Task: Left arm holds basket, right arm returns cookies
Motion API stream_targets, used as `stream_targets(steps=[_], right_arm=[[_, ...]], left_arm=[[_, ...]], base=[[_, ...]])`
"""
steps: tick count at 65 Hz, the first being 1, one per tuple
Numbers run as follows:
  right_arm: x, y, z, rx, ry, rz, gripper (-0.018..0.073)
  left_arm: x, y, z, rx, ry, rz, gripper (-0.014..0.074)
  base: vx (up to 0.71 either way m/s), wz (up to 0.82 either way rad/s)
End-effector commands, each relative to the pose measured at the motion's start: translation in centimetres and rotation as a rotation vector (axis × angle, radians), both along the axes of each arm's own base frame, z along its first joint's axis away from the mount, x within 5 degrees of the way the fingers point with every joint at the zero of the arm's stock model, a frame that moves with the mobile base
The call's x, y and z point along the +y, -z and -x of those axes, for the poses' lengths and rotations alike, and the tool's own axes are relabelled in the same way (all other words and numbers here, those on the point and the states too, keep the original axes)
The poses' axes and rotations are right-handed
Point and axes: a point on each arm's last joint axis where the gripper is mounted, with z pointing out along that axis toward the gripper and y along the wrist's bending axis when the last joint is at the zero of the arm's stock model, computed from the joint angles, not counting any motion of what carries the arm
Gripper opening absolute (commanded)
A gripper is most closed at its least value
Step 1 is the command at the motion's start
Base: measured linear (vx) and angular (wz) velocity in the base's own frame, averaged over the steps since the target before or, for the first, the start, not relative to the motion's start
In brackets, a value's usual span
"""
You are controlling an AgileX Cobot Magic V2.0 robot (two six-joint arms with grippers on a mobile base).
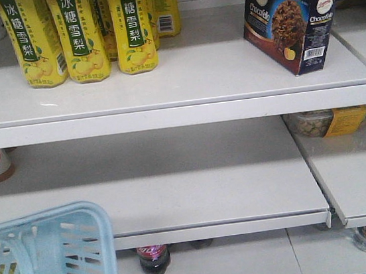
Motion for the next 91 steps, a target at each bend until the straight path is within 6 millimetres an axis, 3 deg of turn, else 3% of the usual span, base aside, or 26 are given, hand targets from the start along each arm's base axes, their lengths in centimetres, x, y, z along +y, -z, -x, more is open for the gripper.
stream_targets(steps=[1, 18, 27, 42, 57, 91], right_arm=[[0.1, -1.5, 0.2, -0.093, -0.014, 0.001, -0.0006], [0.1, -1.5, 0.2, -0.093, -0.014, 0.001, -0.0006], [0.1, -1.4, 0.2, -0.087, -0.013, 0.002, -0.0006], [0.1, -1.4, 0.2, -0.087, -0.013, 0.002, -0.0006], [0.1, -1.4, 0.2, -0.087, -0.013, 0.002, -0.0006], [0.1, -1.4, 0.2, -0.087, -0.013, 0.002, -0.0006]], left_arm=[[1.0, -0.3, -0.3, -0.172, -0.085, -0.031, -0.0003], [2.7, 2.9, -0.4, -0.423, -0.229, -0.102, -0.0003], [3.7, 2.9, -0.6, -0.452, -0.38, -0.137, -0.0003], [5.0, 2.9, -0.8, -0.524, -0.525, -0.353, -0.0003], [5.8, 2.9, 0.2, -0.552, -0.647, -0.379, -0.0003], [6.0, 3.0, 0.3, -0.543, -0.675, -0.39, -0.0003]], base=[[0.0, 0.0], [0.0, 0.0], [0.0, 0.0], [0.0, 0.0], [0.0, 0.0], [0.0, 0.0]])
